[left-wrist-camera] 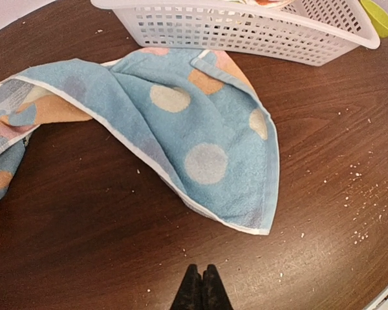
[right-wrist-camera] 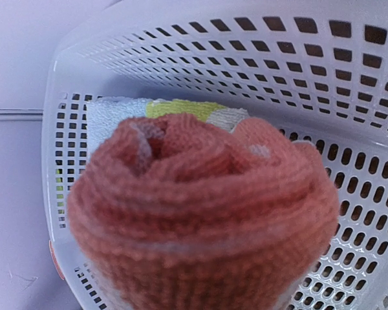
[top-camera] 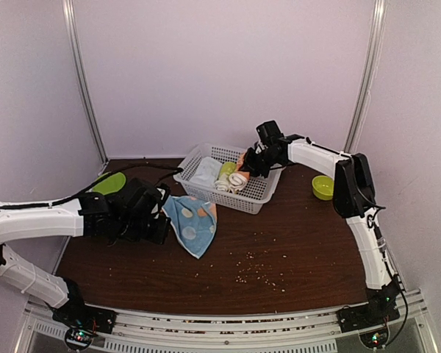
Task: Roll the towels
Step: Place the towel in the bin.
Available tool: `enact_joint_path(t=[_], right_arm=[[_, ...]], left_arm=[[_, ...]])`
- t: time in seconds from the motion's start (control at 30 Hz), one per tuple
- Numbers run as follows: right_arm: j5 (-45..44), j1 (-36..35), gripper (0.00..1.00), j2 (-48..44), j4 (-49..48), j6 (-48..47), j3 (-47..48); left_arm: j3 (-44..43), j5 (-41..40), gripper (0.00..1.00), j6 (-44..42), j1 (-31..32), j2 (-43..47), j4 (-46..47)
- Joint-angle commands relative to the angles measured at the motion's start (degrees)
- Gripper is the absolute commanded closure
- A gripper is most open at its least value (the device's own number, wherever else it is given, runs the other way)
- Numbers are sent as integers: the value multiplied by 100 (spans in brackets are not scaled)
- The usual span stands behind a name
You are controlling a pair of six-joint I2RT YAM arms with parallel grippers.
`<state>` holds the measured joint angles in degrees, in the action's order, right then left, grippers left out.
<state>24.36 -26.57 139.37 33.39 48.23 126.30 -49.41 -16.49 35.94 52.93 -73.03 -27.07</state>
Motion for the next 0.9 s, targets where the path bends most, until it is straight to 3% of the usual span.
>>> enact_joint_path(t=[0.0, 0.7, 0.73, 0.87], right_arm=[[-42, 55, 100, 132, -55, 99, 354], [-207, 55, 100, 810, 1551, -307, 1221], [-193, 55, 98, 815, 1552, -312, 1227], [-127, 55, 72, 810, 1522, -295, 1252]], left_arm=[[-93, 32, 100, 40, -37, -109, 90], [-128, 112, 100, 34, -37, -361, 179], [-118, 124, 100, 42, -37, -361, 190], [-87, 146, 100, 75, -34, -358, 211]])
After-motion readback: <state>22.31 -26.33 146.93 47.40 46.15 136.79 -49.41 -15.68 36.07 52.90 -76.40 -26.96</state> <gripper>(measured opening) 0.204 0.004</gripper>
